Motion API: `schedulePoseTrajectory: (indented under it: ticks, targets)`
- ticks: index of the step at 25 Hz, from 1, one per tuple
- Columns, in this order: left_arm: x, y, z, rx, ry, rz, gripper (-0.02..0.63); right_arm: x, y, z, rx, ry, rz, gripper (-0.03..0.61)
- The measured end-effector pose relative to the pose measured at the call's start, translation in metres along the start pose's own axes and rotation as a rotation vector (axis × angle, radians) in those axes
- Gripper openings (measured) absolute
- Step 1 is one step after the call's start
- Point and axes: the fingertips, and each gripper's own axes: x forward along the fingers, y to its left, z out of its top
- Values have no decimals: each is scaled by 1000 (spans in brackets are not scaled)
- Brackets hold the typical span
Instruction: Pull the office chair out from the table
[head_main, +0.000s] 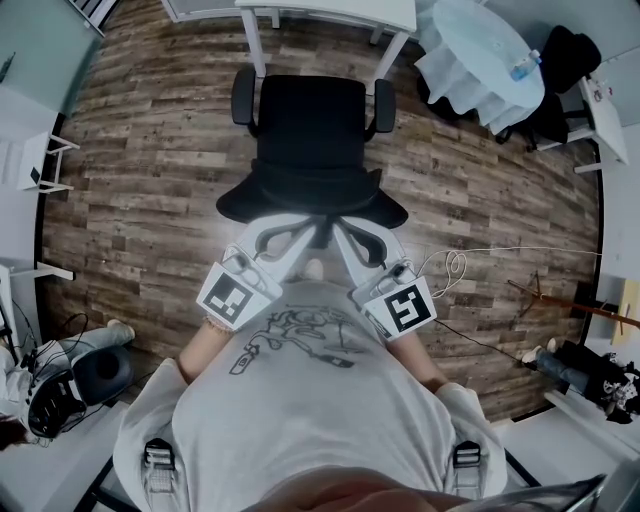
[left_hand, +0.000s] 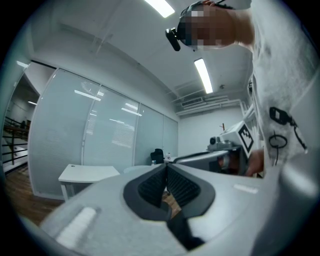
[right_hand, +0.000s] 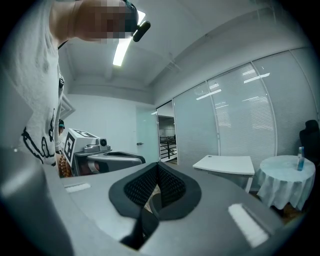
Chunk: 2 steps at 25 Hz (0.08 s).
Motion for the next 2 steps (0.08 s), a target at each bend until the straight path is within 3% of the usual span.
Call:
schedulePoseTrajectory:
  ticks: [2]
  targets:
    - [0,1,0,-2,-1,1,3,1,-1,1,6,-8,-6,6]
